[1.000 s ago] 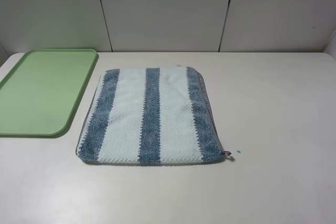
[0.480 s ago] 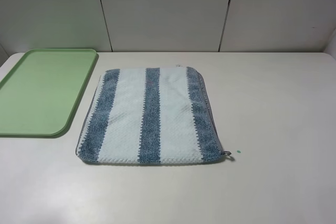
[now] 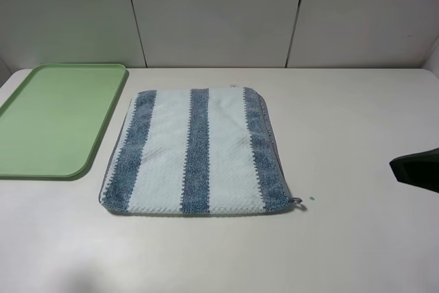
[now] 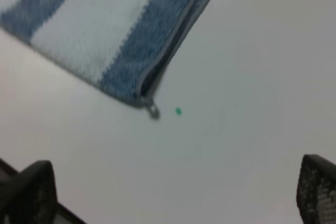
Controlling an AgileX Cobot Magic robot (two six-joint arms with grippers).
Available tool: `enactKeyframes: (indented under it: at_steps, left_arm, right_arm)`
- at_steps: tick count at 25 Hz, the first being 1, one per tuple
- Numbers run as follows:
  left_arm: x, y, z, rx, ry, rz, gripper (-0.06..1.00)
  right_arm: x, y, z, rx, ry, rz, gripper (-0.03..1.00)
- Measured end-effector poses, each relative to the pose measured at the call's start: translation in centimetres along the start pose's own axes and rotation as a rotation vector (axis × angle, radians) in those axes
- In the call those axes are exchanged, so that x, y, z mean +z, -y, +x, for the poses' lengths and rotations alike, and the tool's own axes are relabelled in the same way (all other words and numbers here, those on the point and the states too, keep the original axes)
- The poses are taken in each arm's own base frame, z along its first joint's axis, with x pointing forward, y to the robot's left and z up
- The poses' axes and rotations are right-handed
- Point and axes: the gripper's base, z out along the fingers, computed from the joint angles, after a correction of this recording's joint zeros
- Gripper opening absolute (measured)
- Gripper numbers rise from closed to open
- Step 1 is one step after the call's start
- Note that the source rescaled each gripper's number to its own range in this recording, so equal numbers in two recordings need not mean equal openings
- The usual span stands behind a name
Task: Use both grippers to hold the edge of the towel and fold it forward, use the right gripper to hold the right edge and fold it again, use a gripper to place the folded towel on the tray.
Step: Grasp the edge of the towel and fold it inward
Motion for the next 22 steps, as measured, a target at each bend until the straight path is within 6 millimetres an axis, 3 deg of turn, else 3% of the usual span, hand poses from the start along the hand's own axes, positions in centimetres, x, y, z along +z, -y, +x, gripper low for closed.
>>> enactKeyframes:
  at_steps: [15, 22]
  left_arm:
    - [1.9, 1.9, -3.1, 0.395, -0.065, 0.012, 0.91]
    - [2.6, 2.8, -4.6, 0.583, -0.072, -0.056, 0.91]
  right_arm:
    - [5.0, -2.2, -1.5, -0.533, -0.265, 0.038, 1.0]
    - [6.6, -3.1, -1.9, -0.663, -0.321, 0.058, 1.0]
